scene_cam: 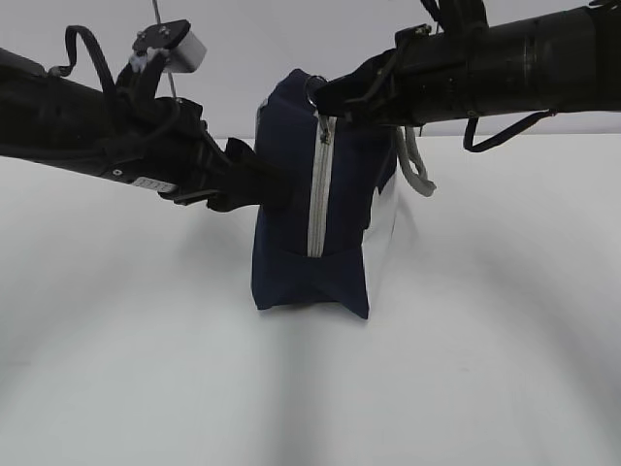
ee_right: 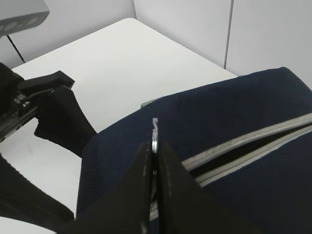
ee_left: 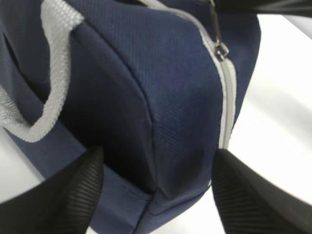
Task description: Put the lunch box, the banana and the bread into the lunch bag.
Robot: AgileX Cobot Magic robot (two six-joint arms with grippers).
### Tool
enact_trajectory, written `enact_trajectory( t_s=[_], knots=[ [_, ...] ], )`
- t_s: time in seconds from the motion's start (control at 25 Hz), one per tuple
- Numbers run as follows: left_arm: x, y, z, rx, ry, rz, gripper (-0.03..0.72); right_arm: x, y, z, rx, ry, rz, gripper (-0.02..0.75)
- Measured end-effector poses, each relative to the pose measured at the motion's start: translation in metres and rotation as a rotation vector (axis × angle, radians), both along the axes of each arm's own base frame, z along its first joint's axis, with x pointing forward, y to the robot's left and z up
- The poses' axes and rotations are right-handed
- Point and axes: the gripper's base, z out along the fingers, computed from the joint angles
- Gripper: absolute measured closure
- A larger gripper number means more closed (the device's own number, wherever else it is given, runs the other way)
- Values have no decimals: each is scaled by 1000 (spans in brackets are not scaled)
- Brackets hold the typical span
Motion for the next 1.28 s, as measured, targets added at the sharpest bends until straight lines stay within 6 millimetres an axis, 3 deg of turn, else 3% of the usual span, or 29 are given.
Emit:
enact_trajectory(
  t_s=[0.4, 0.56, 0.68, 0.88, 1.28],
  knots=[
    [3, -3, 5, -75, -26, 15, 211, 0, 0, 0, 0, 0, 1, 754],
    [6, -6, -5, -84, 10, 10, 229, 0, 0, 0, 1, 0, 2, 754],
    [4, -9, -10, -96, 43, -27, 344, 0, 0, 0, 1, 0, 2, 754],
    [2, -11, -11, -106, 58, -51, 652, 0, 0, 0, 1, 2, 2, 754],
    [-2, -13, -11, -127, 86, -110, 683, -1, 1, 3, -52, -31, 62, 754]
  ],
)
